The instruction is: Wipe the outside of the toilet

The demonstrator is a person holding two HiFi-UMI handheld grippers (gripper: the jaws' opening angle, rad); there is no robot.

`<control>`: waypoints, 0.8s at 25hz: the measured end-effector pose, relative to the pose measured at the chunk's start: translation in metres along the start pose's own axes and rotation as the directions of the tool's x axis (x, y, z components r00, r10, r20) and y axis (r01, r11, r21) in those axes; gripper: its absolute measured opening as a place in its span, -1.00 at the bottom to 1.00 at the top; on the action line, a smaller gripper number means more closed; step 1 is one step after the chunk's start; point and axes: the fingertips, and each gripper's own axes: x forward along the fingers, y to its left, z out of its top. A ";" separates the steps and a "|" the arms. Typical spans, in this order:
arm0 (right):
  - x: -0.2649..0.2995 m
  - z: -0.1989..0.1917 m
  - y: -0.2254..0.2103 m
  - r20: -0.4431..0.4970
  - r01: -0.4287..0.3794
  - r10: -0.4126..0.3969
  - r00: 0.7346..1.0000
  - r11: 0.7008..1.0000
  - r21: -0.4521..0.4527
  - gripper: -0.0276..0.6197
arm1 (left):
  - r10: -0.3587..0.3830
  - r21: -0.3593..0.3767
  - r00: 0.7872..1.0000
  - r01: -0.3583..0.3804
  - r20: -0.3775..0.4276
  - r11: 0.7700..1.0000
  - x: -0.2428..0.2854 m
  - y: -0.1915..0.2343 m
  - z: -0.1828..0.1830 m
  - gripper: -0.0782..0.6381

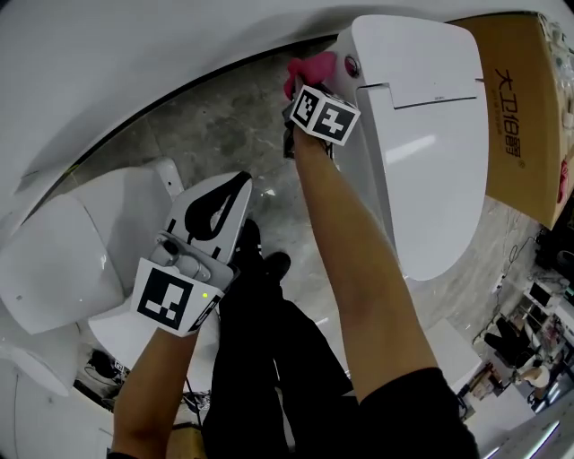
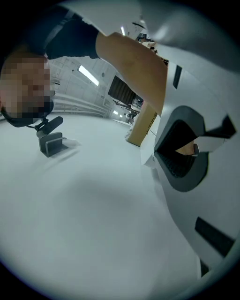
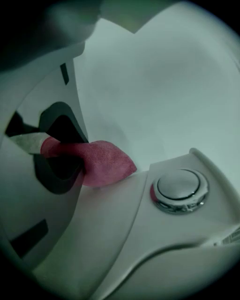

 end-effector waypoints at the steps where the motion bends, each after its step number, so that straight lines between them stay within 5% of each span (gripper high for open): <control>1: 0.007 0.001 -0.002 0.004 0.007 -0.007 1.000 1.000 0.002 -0.71 | 0.000 -0.007 1.000 0.000 0.007 1.000 0.000 0.004 -0.001 -0.74; 20: -0.009 -0.019 -0.064 0.043 0.209 -0.232 0.972 0.929 0.306 -0.71 | -0.005 0.013 0.999 0.005 0.035 1.000 -0.004 -0.004 -0.006 -0.74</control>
